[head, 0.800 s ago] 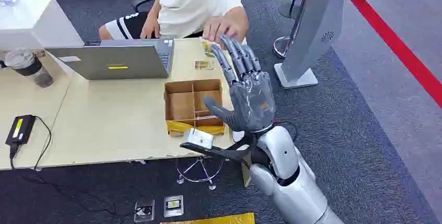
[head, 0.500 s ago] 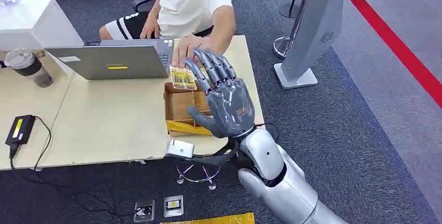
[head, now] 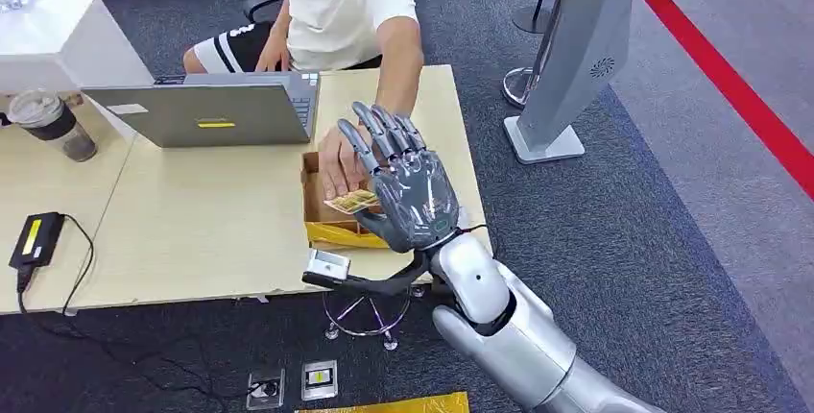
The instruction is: Pass the card to the sensor for recognition and then transmit it.
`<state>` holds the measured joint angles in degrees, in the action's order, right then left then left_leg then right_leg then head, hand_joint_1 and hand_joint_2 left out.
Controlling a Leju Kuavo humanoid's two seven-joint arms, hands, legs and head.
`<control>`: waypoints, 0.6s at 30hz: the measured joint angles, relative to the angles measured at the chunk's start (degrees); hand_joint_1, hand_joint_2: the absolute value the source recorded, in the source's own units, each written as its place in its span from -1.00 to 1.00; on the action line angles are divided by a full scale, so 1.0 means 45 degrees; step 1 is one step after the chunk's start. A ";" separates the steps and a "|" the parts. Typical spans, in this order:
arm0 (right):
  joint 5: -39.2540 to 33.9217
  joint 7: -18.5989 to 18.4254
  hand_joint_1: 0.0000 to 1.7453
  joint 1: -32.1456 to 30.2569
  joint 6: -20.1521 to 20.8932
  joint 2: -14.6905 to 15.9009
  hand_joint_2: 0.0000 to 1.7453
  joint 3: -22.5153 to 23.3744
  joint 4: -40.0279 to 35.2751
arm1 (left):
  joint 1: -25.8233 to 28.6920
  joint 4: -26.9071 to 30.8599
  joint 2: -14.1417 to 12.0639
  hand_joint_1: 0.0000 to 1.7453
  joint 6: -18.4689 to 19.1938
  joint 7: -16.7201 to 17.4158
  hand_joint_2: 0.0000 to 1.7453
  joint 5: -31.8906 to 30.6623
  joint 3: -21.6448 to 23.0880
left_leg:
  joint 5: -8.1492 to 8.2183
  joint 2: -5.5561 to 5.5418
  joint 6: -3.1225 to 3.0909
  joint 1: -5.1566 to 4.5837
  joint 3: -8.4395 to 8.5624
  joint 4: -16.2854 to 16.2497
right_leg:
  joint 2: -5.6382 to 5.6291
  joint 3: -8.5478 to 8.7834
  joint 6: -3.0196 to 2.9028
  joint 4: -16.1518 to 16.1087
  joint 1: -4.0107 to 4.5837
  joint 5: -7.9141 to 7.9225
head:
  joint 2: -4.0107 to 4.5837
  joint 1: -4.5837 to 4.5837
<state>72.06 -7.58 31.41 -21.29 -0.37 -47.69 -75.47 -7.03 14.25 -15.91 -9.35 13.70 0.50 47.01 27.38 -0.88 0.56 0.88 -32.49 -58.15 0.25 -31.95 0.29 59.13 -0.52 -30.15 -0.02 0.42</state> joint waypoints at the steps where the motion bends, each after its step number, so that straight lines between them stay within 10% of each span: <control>1: 0.0015 -0.0005 -0.70 0.0014 -0.0015 -0.0005 1.00 0.0000 0.0083 | 0.0000 0.0000 0.0000 -1.00 0.0010 0.0000 1.00 0.0005 0.0000 | 0.0000 0.0000 0.0000 0.0000 0.0000 0.0000 | 0.0000 0.0000 0.0000 0.0000 0.0000 0.0000 | 0.0000 0.0000; 2: 0.0029 -0.0005 -0.32 0.0029 -0.0030 -0.0005 1.00 -0.0010 0.0171 | 0.0001 -0.0005 0.0000 -1.00 0.0020 0.0000 1.00 0.0005 0.0000 | 0.0000 0.0000 0.0000 0.0000 0.0000 0.0000 | 0.0000 0.0000 0.0000 0.0000 0.0000 0.0000 | 0.0000 0.0000; 3: 0.0058 -0.0005 0.84 0.0043 -0.0029 -0.0015 1.00 -0.0019 0.0254 | 0.0000 -0.0005 0.0000 -1.00 0.0024 0.0000 1.00 0.0005 0.0000 | 0.0000 0.0000 0.0000 0.0000 0.0000 0.0000 | 0.0000 -0.0001 0.0000 0.0001 0.0001 0.0000 | 0.0000 0.0000; 4: 0.0092 -0.0005 0.94 0.0046 -0.0039 -0.0015 1.00 -0.0034 0.0321 | 0.0000 0.0000 0.0000 -1.00 0.0029 0.0000 1.00 0.0005 0.0000 | 0.0000 0.0000 0.0000 0.0000 0.0000 0.0000 | 0.0000 -0.0001 0.0000 0.0001 0.0001 0.0000 | 0.0000 0.0000; 18: 0.0311 0.0000 0.94 0.0044 -0.0194 -0.0039 1.00 -0.0146 0.0870 | 0.0002 0.0000 0.0000 -1.00 0.0073 -0.0136 1.00 -0.0160 0.0000 | 0.0000 0.0006 0.0000 0.0000 0.0004 0.0000 | -0.0011 -0.0003 0.0000 0.0000 0.0000 0.0000 | 0.0000 0.0000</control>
<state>73.46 -7.58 31.61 -22.16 -0.55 -48.35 -71.56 -7.02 14.25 -15.91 -9.03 13.09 -0.22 47.01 27.38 -0.85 0.56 0.88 -32.48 -58.16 0.20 -31.97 0.29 59.13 -0.52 -30.15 -0.02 0.42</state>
